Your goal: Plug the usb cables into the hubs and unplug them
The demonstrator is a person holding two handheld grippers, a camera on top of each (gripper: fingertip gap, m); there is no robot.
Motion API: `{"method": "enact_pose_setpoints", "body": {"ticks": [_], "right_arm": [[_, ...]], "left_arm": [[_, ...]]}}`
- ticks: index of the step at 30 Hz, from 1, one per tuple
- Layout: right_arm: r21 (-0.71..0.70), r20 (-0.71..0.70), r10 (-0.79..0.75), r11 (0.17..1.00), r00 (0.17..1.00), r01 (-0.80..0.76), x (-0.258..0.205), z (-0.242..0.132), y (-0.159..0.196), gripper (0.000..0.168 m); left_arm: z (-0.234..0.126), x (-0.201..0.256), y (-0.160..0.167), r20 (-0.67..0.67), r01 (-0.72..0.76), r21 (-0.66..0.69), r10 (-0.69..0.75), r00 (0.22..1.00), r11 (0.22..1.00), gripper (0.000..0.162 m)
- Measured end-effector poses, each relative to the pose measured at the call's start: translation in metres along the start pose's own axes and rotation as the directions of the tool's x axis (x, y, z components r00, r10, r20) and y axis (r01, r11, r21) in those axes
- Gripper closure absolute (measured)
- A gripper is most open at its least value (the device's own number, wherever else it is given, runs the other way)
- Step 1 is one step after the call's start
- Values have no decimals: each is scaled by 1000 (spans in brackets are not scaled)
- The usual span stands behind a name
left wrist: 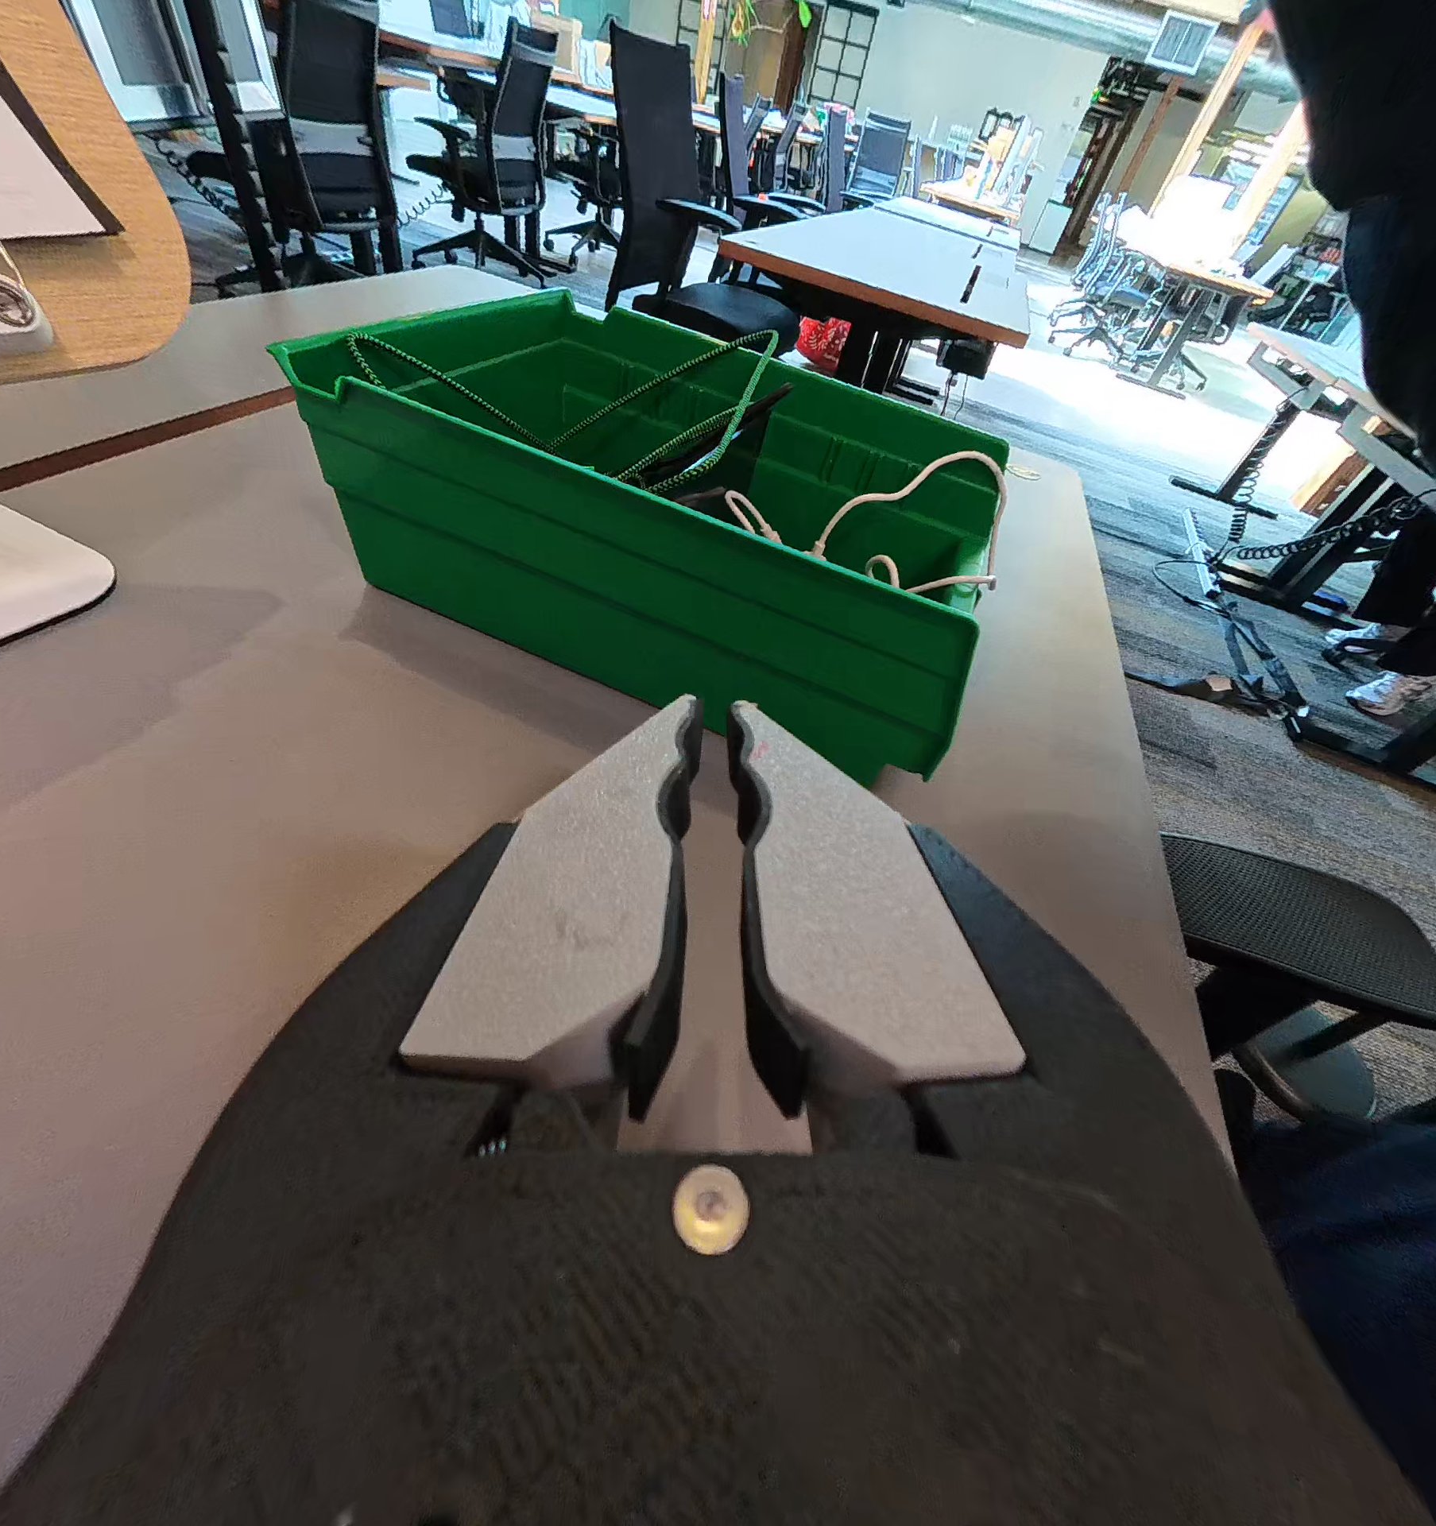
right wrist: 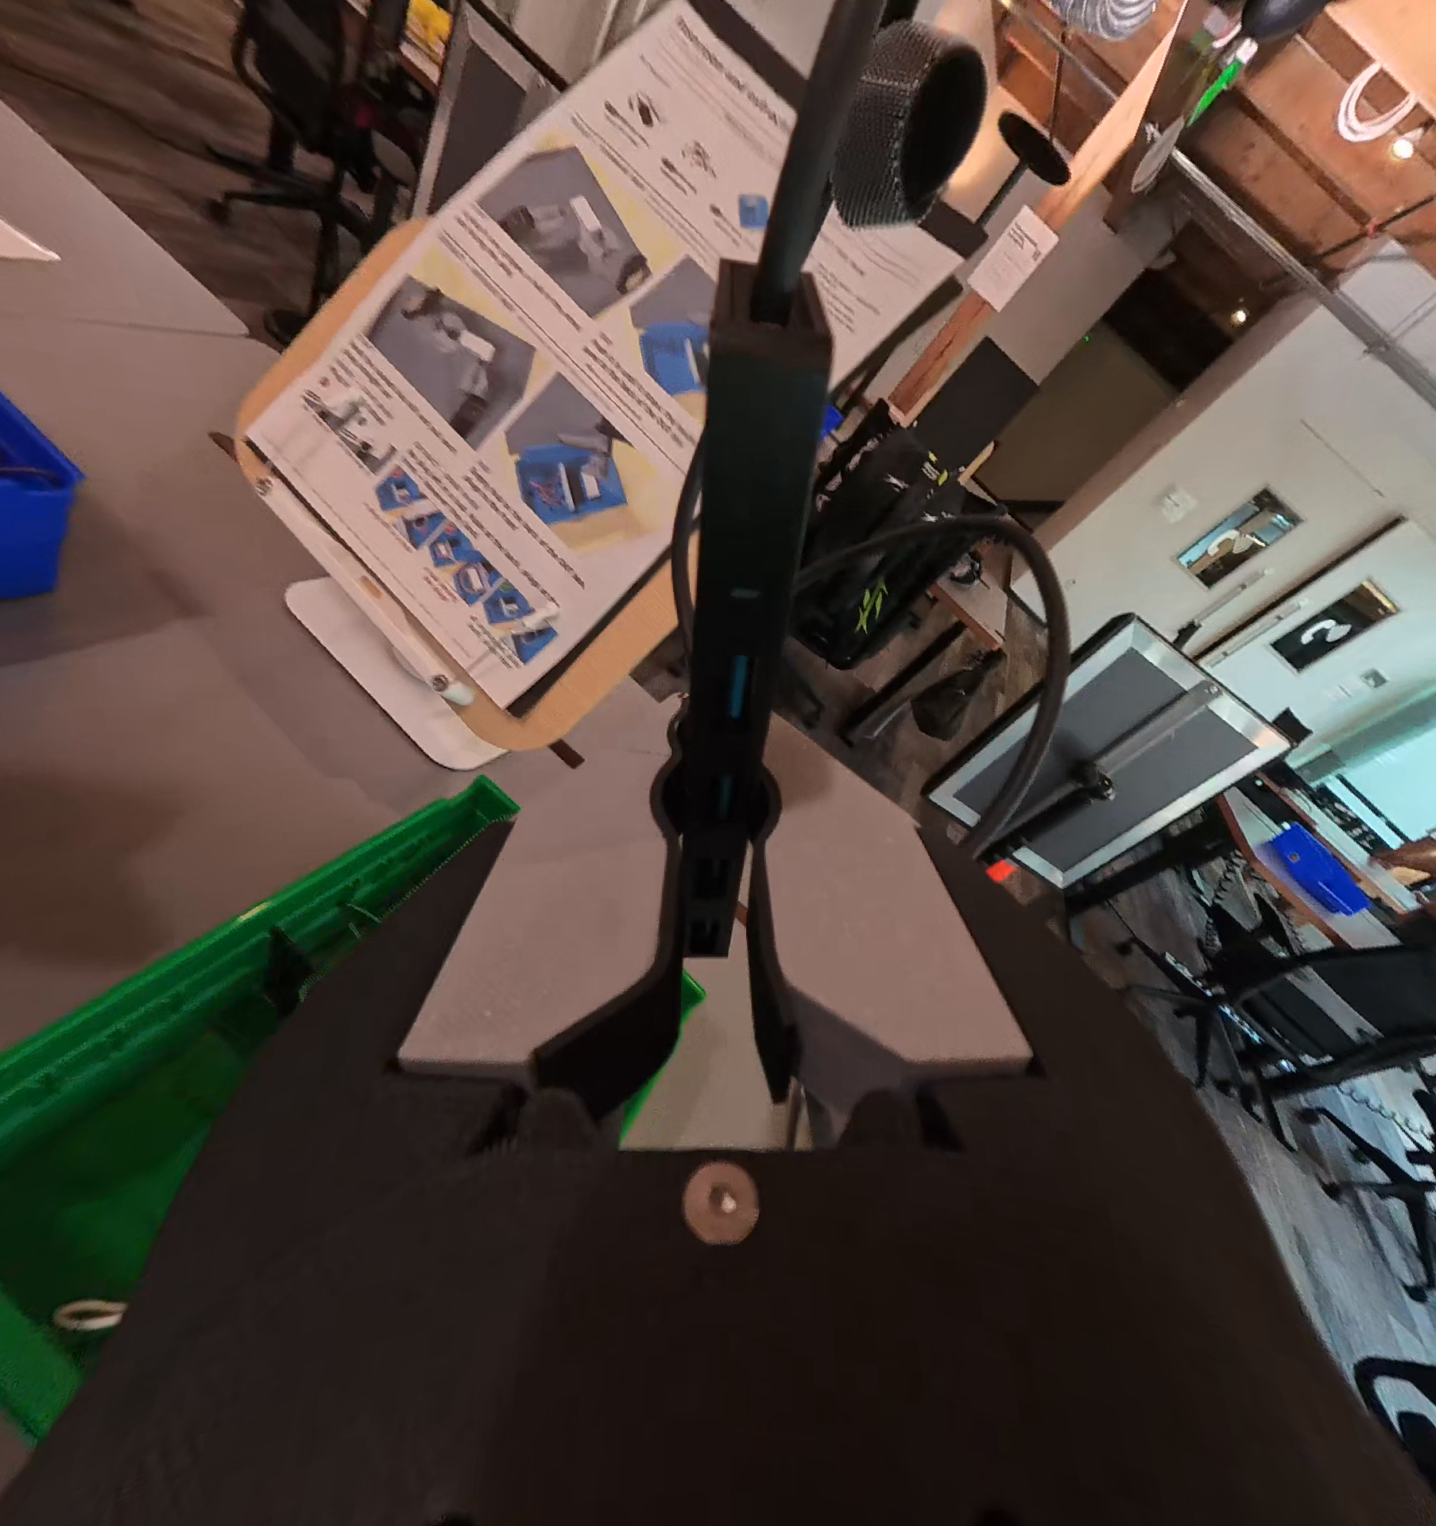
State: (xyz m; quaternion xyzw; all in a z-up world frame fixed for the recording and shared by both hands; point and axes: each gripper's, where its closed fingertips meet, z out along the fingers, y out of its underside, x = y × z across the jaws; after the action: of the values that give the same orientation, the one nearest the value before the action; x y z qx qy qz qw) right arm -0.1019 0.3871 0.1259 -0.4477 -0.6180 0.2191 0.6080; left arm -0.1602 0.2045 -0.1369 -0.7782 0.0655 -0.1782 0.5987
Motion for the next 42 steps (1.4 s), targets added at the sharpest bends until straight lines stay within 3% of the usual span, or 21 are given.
{"method": "enact_pose_setpoints", "body": {"ticks": [4, 13, 17, 20, 22, 32, 35, 38, 40, 42], "right_arm": [[-38, -7, 19, 999, 1000, -19, 5, 7, 23, 161], [-157, 133, 73, 986, 988, -51, -33, 44, 87, 161], [-421, 351, 202, 906, 914, -39, -94, 64, 164, 161], [-599, 368, 208, 798, 906, 60, -122, 74, 229, 146], [-630, 364, 206, 773, 908, 78, -127, 76, 241, 138], [-435, 300, 161, 900, 940, -15, -91, 54, 129, 137], [-239, 378, 215, 962, 900, -130, -125, 39, 71, 139], [-67, 527, 262, 961, 808, -268, -185, 24, 21, 139], [-13, 604, 280, 940, 746, -342, -228, 21, 4, 139], [12, 605, 289, 928, 742, -372, -258, 31, 3, 139]], "left_arm": [[1, 0, 2, 0, 1, -9, -1, 1000, 1000, 160], [4, 0, 8, 3, -8, -36, 9, 1000, 999, 161], [5, -1, 9, 3, -4, -37, 4, 1000, 999, 161], [6, 1, 10, -1, -10, -44, 10, 1000, 999, 161], [7, 1, 12, -2, -14, -51, 14, 1000, 999, 161], [13, 1, 22, 0, -28, -95, 29, 1000, 995, 161], [15, 2, 25, 1, -31, -107, 31, 1000, 994, 161], [17, 2, 29, 1, -38, -122, 38, 999, 992, 161], [18, 0, 31, 8, -40, -130, 41, 999, 991, 161], [17, -3, 31, 26, -45, -130, 49, 998, 991, 161]]}}
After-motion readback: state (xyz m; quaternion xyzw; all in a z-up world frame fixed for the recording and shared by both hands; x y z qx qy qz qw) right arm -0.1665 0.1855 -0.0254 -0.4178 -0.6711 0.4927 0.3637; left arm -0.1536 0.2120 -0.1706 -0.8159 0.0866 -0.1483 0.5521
